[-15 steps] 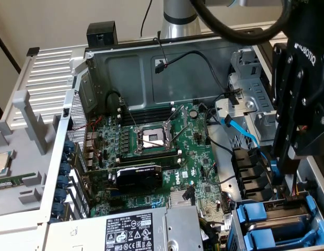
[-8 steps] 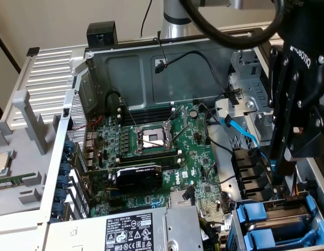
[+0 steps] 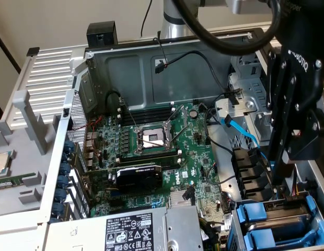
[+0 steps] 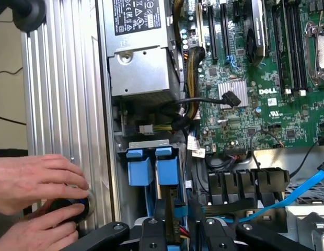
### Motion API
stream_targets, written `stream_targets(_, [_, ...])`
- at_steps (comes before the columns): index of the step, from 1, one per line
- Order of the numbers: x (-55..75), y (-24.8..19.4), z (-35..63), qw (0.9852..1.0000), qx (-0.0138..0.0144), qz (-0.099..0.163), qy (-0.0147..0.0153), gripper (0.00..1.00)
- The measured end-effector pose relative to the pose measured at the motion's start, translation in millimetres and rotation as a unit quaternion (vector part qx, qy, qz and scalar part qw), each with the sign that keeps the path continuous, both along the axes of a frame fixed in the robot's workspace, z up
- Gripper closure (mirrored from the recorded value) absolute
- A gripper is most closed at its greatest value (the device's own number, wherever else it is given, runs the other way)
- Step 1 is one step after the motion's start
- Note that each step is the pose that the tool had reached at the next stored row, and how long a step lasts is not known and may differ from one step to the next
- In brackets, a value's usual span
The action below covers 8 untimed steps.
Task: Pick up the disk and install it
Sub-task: 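Insert the first disk wire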
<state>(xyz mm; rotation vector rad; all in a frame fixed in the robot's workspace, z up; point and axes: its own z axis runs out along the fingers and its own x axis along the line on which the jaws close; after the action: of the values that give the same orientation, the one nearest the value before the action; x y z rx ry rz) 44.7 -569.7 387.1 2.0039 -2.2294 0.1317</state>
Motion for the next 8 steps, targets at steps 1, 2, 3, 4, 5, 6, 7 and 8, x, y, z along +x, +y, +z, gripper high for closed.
stream_targets(1, [-0.1,0.0,-0.4,1.0,0.0,0.0,0.0004,0.69])
stream_targets(2, [-0.4,0.0,-0.8,1.0,0.0,0.0,0.0008,0.69])
stream_targets(3, [-0.7,0.0,-1.2,1.0,0.0,0.0,0.0014,0.69])
stream_targets(4, [-0.8,0.0,-1.6,1.0,0.0,0.0,0.0021,0.69])
stream_targets(5, [-0.9,0.0,-2.2,1.0,0.0,0.001,0.0029,0.69])
stream_targets(6, [-1.0,0.0,-2.7,1.0,0.0,0.001,0.0036,0.69])
stream_targets(7, [-1.1,-0.1,-3.3,1.0,0.0001,0.002,0.004,0.69])
stream_targets(8, [-1.1,-0.1,-3.7,1.0,0.0001,0.003,0.0042,0.69])
